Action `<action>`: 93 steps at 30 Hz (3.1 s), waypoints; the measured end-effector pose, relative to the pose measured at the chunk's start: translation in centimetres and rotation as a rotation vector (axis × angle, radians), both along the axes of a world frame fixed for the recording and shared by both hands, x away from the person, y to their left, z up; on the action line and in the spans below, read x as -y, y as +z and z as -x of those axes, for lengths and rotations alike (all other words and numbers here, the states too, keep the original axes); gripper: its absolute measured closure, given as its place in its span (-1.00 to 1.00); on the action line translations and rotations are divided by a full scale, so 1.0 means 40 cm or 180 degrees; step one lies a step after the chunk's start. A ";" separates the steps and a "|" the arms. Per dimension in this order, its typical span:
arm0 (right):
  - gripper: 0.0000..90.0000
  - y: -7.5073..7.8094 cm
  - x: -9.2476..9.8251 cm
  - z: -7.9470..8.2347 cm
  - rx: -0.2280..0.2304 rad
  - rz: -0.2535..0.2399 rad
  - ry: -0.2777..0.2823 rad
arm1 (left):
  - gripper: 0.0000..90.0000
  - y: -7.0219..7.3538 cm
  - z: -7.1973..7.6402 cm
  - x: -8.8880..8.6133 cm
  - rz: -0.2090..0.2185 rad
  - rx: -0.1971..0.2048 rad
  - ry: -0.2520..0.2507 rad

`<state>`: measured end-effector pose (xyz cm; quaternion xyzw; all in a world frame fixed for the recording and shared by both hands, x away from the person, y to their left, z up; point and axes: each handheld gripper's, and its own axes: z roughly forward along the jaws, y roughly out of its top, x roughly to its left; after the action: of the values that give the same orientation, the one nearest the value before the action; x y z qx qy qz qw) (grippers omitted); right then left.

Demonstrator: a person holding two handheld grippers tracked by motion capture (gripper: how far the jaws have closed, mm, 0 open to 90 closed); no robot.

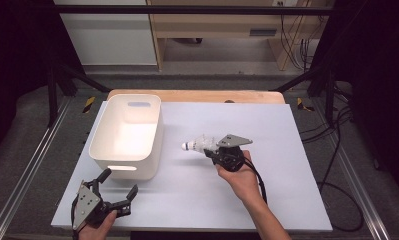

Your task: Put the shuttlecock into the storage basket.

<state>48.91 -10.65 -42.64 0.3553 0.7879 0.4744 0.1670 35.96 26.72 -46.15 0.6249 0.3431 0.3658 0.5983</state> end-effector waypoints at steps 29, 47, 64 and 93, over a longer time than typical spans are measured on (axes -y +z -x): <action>0.99 0.141 -0.012 -0.027 0.0224 -0.0033 0.0077 | -0.98 0.000 0.000 -0.001 -0.0025 0.0019 0.0028; 0.99 0.223 -0.082 -0.071 0.0282 -0.0071 0.0196 | -0.98 -0.001 -0.001 0.000 -0.0026 0.0026 0.0048; 0.99 0.243 -0.162 -0.117 0.0262 -0.0052 0.0325 | -0.98 -0.001 -0.002 -0.001 -0.0004 0.0022 0.0037; 0.99 0.242 -0.302 -0.167 0.0238 0.0062 0.0518 | -0.98 0.000 -0.002 -0.002 0.0010 0.0019 0.0029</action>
<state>55.59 1.42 -32.95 0.2705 0.8120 0.4917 0.1605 36.05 26.79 -46.17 0.6212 0.3447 0.3698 0.5987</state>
